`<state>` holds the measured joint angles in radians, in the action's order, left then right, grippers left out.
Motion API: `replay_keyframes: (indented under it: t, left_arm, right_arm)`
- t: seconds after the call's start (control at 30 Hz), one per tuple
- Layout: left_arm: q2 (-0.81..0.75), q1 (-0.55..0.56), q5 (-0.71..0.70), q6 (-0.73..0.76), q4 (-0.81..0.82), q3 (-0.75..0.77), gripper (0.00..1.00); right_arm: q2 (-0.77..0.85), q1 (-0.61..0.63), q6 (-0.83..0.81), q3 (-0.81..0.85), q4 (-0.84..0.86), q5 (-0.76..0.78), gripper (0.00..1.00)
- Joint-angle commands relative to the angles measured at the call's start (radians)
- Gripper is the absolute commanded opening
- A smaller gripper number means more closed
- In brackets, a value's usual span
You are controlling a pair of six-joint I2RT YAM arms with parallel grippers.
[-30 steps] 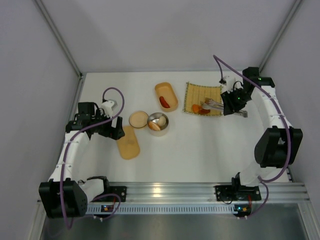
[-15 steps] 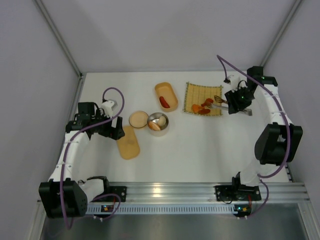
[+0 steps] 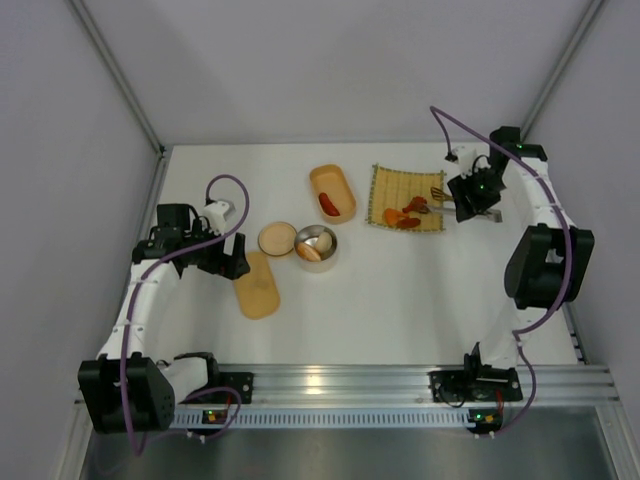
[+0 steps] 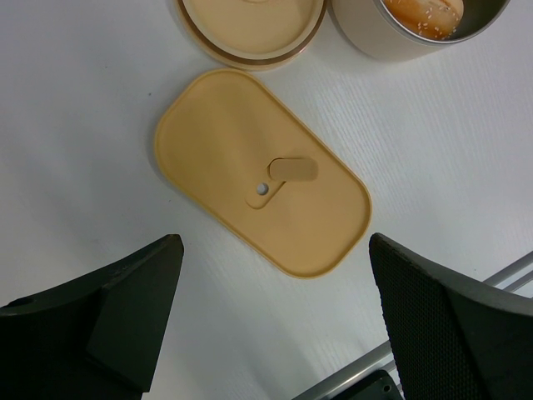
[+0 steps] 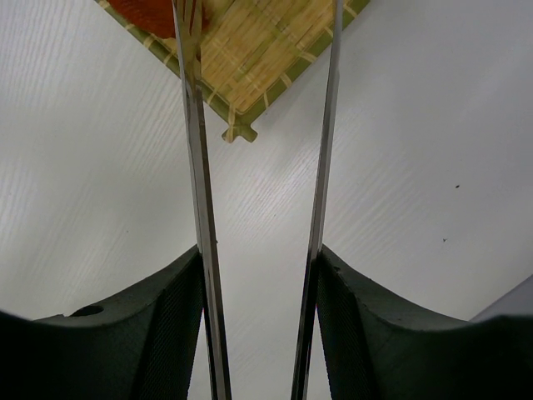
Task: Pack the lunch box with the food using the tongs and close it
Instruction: Pick up the fake food from the plate.
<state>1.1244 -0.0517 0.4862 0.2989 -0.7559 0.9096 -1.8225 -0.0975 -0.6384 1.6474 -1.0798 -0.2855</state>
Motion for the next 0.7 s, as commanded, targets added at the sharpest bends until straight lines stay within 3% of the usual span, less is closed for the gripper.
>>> replay_keyframes:
  t: [0.0, 0.67]
  left_arm:
    - [0.011, 0.001, 0.022, 0.016, 0.027, 0.02, 0.98]
    - [0.015, 0.001, 0.012, 0.009, 0.027, 0.029, 0.98]
  right_arm:
    - [-0.012, 0.001, -0.018, 0.051, 0.052, -0.024, 0.51]
    - [-0.067, 0.062, 0.017, 0.066, 0.104, 0.002, 0.49]
